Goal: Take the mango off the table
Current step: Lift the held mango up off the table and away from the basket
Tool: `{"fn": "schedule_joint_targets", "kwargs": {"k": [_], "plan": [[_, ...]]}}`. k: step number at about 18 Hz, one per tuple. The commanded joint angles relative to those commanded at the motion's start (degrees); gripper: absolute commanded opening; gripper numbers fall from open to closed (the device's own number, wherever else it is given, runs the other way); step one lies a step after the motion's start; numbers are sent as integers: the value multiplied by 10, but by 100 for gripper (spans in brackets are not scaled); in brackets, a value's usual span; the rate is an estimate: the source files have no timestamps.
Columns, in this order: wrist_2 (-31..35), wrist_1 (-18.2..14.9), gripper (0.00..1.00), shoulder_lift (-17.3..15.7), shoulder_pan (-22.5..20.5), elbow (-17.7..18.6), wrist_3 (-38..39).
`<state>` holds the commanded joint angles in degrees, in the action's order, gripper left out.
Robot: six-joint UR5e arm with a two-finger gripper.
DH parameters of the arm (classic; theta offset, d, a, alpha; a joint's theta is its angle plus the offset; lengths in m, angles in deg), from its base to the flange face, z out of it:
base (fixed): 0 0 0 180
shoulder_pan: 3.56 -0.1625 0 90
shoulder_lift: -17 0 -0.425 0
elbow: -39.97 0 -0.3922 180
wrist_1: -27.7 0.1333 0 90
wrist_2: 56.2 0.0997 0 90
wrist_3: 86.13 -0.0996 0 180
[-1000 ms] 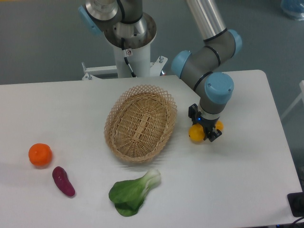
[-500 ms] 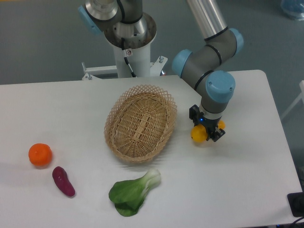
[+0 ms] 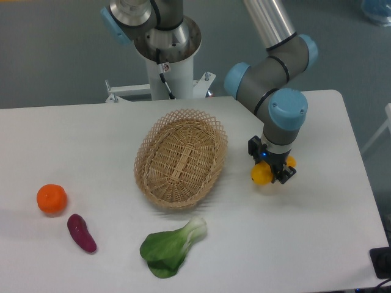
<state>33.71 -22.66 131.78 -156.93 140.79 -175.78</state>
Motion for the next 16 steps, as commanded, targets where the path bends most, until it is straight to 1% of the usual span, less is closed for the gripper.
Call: {"fn": "schedule_joint_targets", "kwargs": {"k": [8,14,16], "plan": [[3,-4,46,2,0,-39,1],[3,-4,45,4,-2,-48,14],[2,-6,45,6,-2,-59,25]]}}
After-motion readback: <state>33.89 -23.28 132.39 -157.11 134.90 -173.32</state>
